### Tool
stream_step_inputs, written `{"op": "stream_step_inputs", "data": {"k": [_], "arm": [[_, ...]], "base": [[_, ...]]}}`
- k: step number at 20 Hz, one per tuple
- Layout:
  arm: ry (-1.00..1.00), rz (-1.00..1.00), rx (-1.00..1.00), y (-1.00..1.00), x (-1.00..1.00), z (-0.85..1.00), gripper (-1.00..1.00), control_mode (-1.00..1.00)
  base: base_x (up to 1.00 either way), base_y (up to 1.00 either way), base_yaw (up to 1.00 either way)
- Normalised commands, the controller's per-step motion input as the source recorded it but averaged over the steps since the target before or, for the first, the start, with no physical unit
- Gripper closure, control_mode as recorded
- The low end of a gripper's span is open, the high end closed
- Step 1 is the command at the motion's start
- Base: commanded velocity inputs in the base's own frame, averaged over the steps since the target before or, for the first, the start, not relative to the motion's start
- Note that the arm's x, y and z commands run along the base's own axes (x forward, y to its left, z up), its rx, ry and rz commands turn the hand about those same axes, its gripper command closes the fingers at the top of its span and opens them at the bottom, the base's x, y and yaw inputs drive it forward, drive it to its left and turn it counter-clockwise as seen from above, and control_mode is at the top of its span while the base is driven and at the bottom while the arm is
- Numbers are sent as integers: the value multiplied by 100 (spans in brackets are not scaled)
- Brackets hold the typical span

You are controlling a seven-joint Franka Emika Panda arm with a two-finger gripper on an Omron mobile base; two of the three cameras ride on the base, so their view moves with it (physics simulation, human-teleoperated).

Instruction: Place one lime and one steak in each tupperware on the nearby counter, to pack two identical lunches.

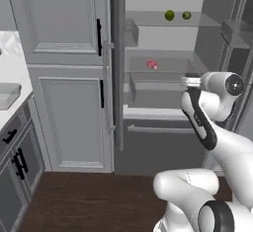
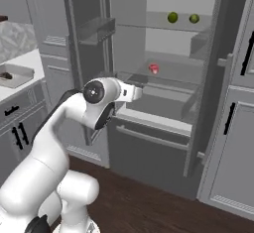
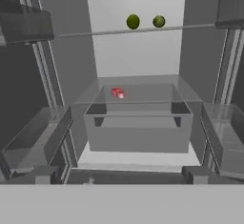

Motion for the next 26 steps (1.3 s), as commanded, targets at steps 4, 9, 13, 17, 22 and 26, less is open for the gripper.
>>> {"op": "stream_step_inputs", "data": {"k": [4,9,13,17,22,26], "arm": [[0,0,0,0,0,0,-100,100],[0,0,0,0,0,0,-100,100],[0,0,0,0,0,0,-100,100],[0,0,0,0,0,0,-100,100],[0,0,0,0,0,0,-100,100],[10,4,-3,15,8,-28,-100,-100]], "base": [[100,0,-4],[100,0,-2],[100,0,0],[99,0,0],[39,4,1],[0,0,0]]}}
